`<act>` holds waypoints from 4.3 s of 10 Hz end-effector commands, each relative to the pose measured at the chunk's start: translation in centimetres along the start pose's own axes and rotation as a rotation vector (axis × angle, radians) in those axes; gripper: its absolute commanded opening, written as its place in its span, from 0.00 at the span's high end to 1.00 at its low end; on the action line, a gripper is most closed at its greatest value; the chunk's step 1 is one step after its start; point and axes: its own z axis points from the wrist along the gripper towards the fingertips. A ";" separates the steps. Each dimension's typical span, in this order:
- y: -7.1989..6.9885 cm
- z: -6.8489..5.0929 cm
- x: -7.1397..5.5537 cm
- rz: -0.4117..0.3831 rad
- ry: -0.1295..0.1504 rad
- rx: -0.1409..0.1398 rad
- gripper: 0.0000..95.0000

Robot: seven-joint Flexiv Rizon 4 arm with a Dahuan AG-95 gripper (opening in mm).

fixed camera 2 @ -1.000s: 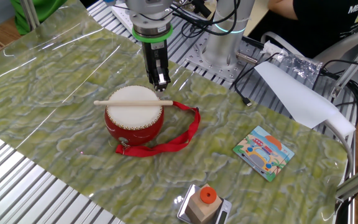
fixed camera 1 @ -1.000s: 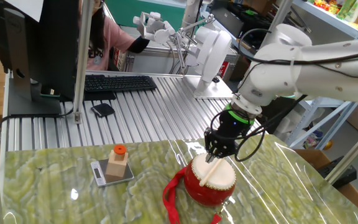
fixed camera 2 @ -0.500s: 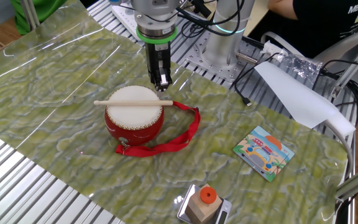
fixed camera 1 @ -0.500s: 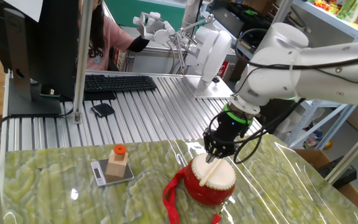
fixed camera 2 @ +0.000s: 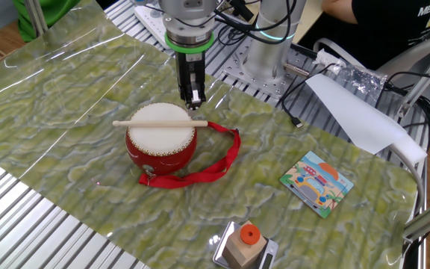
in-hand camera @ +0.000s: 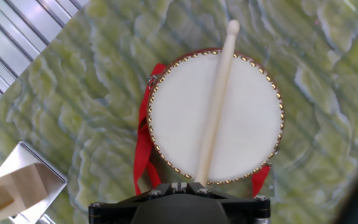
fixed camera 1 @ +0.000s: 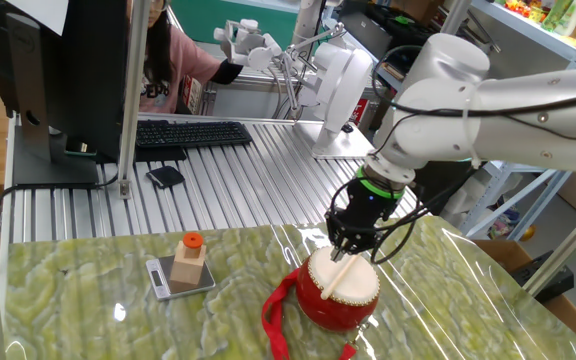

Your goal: Play the drum

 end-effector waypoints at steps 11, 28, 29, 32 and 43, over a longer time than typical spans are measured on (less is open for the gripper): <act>-0.1 0.0 0.0 -0.078 -0.034 0.058 1.00; -0.8 -0.2 0.0 0.062 -0.036 0.055 1.00; -1.6 -0.4 0.1 0.044 -0.031 0.051 1.00; -2.9 -0.6 0.8 0.057 -0.026 0.042 1.00; -2.8 0.4 1.4 0.122 -0.043 0.028 0.80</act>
